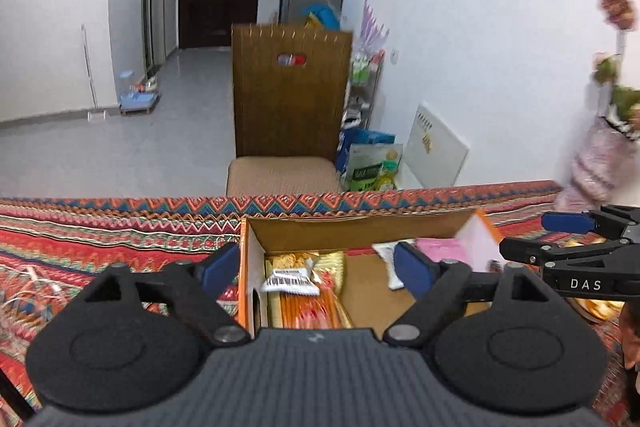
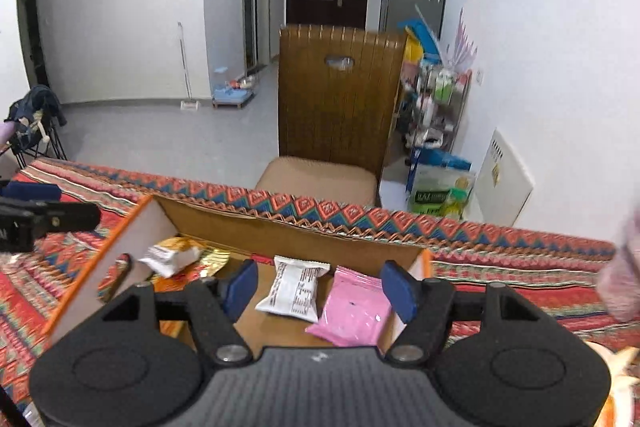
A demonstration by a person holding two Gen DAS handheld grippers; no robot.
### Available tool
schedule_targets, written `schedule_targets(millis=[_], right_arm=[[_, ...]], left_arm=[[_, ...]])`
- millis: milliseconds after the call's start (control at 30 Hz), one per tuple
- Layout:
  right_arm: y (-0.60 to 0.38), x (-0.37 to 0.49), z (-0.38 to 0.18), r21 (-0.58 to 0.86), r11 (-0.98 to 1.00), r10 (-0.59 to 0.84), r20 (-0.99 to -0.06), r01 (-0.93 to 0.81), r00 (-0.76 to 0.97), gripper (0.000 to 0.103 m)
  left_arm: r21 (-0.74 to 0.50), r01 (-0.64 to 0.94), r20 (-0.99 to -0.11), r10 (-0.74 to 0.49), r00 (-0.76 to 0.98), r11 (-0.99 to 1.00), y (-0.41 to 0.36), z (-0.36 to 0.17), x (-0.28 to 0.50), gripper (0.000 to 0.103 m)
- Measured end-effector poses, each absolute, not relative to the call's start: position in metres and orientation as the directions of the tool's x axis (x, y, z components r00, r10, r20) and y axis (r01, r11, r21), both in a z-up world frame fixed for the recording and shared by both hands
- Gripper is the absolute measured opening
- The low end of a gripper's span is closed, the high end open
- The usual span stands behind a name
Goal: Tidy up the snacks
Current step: 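Grasp the cracker packet with the left tool while the right tool grasps the gold packet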
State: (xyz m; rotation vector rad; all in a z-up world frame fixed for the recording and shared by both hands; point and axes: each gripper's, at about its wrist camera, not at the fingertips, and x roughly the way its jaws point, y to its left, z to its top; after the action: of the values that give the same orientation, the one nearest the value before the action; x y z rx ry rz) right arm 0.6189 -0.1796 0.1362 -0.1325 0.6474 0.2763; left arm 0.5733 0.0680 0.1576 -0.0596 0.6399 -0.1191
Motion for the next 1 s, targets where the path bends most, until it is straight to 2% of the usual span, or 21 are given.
schedule_targets(millis=[133,233,300,400,467,633,867,1000], right_arm=[[-0.194,0.553,0.163,-0.067,0.945,0.228,-0.564,-0.319,0.794,0.082],[-0.204,0.503,0.178,-0.08,0.937,0.251,-0.526,-0.34,0.813,0.087],[-0.213,0.465,0.185,-0.082,0.931,0.274,-0.488,-0.356,0.829,0.094],[-0.225,0.407,0.188,-0.097,0.93,0.284,-0.424,-0.355,0.86,0.097],[-0.232,0.371,0.183,-0.1,0.93,0.289,-0.392,-0.353,0.874,0.103],[-0.245,0.281,0.152,-0.082,0.93,0.311,-0.343,-0.358,0.886,0.103],[-0.254,0.19,0.076,0.016,0.959,0.268,-0.359,-0.282,0.894,0.103],[-0.247,0.165,0.032,0.057,0.976,0.215,-0.446,-0.212,0.869,0.103]], left_arm=[[-0.078,0.12,-0.535,-0.144,0.833,0.99,0.06,0.177,0.5,0.095],[-0.055,0.143,-0.496,-0.152,0.855,0.988,0.053,0.184,0.439,0.102],[-0.042,0.157,-0.463,-0.158,0.872,0.987,0.049,0.184,0.401,0.103],[-0.045,0.168,-0.435,-0.17,0.884,0.985,0.044,0.173,0.343,0.103],[-0.057,0.174,-0.42,-0.182,0.889,0.983,0.042,0.162,0.308,0.103],[-0.081,0.197,-0.405,-0.213,0.889,0.977,0.043,0.119,0.222,0.103],[-0.204,0.087,-0.461,-0.174,0.87,0.975,0.058,0.064,0.152,0.103],[-0.25,0.083,-0.537,-0.21,0.817,0.965,0.063,0.037,0.143,0.103]])
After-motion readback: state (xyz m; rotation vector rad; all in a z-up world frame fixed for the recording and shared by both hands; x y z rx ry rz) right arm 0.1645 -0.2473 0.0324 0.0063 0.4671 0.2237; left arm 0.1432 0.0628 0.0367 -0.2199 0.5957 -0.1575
